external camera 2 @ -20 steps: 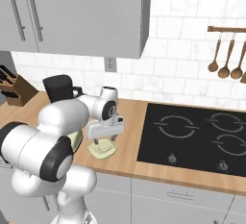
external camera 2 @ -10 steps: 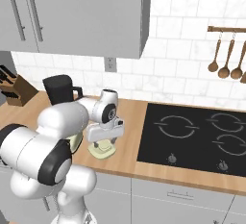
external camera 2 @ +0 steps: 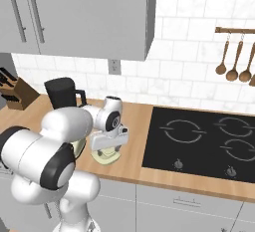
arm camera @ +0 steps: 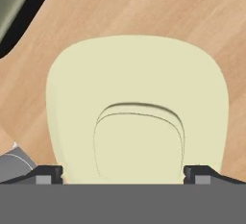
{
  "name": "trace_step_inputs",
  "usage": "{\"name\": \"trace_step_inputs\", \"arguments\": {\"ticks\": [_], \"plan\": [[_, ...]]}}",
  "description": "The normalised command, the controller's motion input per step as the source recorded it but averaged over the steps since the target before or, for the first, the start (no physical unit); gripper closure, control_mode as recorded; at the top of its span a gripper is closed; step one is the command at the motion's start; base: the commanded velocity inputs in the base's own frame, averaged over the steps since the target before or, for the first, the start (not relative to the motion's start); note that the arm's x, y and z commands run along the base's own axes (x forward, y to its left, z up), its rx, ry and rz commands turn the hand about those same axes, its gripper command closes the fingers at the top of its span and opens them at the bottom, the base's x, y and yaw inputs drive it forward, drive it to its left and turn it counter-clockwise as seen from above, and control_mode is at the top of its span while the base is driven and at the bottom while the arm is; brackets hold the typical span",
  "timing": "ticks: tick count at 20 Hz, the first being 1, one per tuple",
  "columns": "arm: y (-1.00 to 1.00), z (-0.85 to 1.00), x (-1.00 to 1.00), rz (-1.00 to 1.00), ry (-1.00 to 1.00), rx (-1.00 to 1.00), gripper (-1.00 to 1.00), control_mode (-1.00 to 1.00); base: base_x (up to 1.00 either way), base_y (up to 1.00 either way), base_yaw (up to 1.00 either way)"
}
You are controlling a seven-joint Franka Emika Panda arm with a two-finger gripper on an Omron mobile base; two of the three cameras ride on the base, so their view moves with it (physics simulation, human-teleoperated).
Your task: Close the lid blender by securely placing the lid on top.
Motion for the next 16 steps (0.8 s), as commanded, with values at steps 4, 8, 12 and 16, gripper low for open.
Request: {"name": "trace_step_inputs", "arguments": {"ticks": [4,8,12,16], "plan": [[0.0,-0.08,0.04,0.0,0.0,0.0,-1.0,-1.0,0.0,0.0,0.0],[0.0,-0.05,0.0,0.0,0.0,0.0,-1.0,-1.0,0.0,0.0,0.0],[0.0,-0.08,0.0,0.0,0.0,0.0,-1.0,-1.0,0.0,0.0,0.0],[0.0,-0.16,0.0,0.0,-0.01,0.0,1.0,-1.0,0.0,0.0,0.0]]}}
